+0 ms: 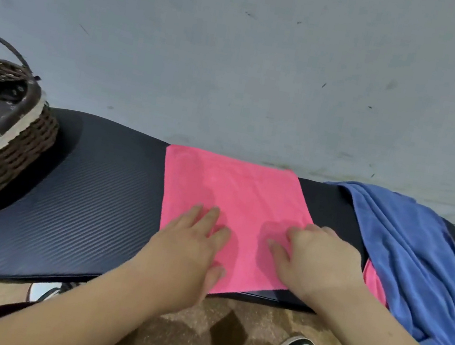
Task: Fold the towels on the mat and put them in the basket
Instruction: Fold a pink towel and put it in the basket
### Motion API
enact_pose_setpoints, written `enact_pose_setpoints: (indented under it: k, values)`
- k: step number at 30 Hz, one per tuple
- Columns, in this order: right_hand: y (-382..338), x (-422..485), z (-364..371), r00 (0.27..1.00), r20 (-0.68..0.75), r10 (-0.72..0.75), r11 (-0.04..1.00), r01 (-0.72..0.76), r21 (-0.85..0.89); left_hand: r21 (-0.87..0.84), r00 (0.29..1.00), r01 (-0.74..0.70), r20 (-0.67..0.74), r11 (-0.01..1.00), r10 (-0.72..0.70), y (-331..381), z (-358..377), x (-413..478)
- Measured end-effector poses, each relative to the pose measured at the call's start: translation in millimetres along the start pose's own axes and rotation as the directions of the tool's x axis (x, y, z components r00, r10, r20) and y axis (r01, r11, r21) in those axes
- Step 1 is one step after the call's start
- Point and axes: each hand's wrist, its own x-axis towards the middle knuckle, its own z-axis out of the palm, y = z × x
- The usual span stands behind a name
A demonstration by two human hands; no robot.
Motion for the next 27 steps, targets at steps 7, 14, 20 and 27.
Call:
enact_pose_setpoints:
  k: [7, 14, 20, 27]
  values:
    - [24, -2, 56, 0.952, 0.205, -0.226, 0.970, 0.202, 0.132, 0.074, 0.981, -0.022, 0.196, 0.997, 0.007, 5, 6, -13]
    - [39, -31, 58, 0.966, 0.258, 0.020, 0.998, -0.005, -0.057, -0.018, 0.987, -0.151, 0.046, 0.988, 0.152, -36, 21, -32]
    - [30, -50, 51, 0.991, 0.011, -0.130, 0.989, 0.129, 0.073, -0.048, 0.966, -0.176, -0.200, 0.983, 0.163, -46, 22, -41]
    - [38, -36, 46, 0.987, -0.128, -0.100, 0.970, 0.125, 0.209, -0.208, 0.969, -0.072, -0.247, 0.976, 0.019, -53, 9, -45]
